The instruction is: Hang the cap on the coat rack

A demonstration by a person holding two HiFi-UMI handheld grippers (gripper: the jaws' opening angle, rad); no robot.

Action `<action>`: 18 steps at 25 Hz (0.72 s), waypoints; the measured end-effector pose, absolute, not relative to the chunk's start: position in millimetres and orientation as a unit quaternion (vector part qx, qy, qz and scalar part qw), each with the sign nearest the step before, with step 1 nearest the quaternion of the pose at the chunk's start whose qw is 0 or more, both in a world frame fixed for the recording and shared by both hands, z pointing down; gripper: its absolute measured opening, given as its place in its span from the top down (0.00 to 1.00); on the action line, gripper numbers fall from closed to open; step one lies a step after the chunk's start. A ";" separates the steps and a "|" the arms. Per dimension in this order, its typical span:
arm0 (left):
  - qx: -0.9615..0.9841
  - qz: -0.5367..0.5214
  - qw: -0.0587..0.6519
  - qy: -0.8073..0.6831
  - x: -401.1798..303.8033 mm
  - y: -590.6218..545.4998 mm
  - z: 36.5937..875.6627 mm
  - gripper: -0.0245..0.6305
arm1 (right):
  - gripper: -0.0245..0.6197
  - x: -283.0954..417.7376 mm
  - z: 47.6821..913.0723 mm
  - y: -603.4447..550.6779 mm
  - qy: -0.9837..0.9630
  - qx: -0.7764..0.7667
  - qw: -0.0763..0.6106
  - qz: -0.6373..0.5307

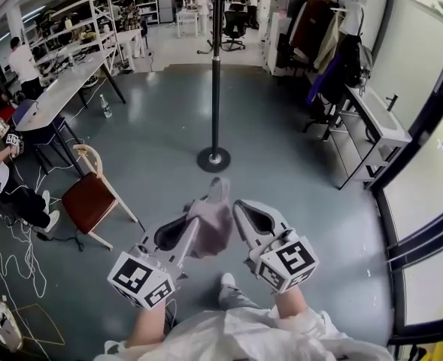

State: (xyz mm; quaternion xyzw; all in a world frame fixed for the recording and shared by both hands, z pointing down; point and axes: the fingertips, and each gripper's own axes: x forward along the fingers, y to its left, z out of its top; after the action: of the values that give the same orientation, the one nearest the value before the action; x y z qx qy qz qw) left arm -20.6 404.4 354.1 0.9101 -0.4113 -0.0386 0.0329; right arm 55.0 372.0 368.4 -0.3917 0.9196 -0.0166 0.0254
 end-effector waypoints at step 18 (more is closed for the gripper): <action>0.906 -0.030 0.029 -0.421 6.5 233.6 336.9 0.92 | 0.95 67.7 346.1 212.9 0.925 -0.379 0.031 0.009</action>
State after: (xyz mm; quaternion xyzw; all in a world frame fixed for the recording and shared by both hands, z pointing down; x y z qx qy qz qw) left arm 6.5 233.6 336.9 0.9063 -0.4206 -0.0305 0.0289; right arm 67.7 212.9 346.1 -0.3791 0.9248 0.0091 0.0307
